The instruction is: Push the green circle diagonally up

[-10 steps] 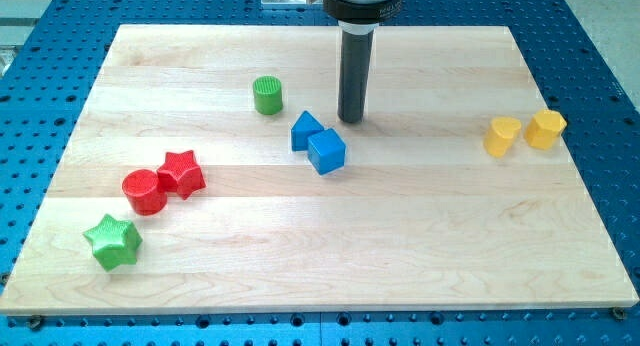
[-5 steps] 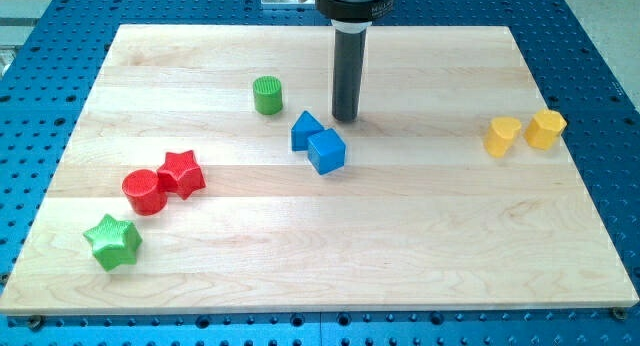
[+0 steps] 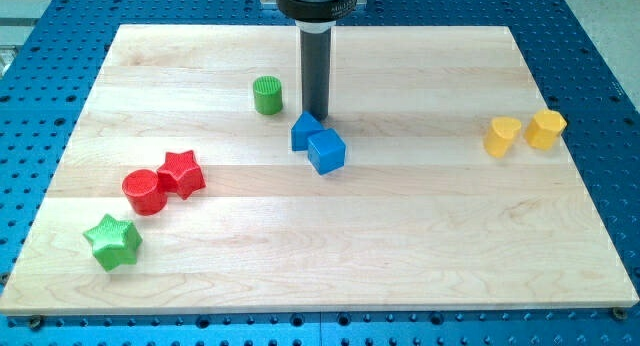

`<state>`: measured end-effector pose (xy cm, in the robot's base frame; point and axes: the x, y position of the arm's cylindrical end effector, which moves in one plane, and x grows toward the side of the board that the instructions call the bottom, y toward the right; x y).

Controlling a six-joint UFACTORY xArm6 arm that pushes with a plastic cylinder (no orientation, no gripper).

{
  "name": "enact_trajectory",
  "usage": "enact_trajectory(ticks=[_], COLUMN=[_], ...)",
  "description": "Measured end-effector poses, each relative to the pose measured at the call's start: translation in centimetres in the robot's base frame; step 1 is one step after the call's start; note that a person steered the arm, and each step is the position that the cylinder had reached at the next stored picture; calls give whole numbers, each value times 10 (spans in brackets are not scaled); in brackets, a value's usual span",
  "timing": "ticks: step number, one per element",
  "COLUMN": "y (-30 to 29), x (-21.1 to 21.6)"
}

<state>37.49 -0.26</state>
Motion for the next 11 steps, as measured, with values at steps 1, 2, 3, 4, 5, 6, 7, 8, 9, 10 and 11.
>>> enact_trajectory(ticks=[1,2,3,4,5,6,7,8,9,10,11], y=[-4,-16,-17,-17,-46,-46,-48,-49,-48,-38,-68], x=[0,0,0,0,1,1,1,1,1,-42,17])
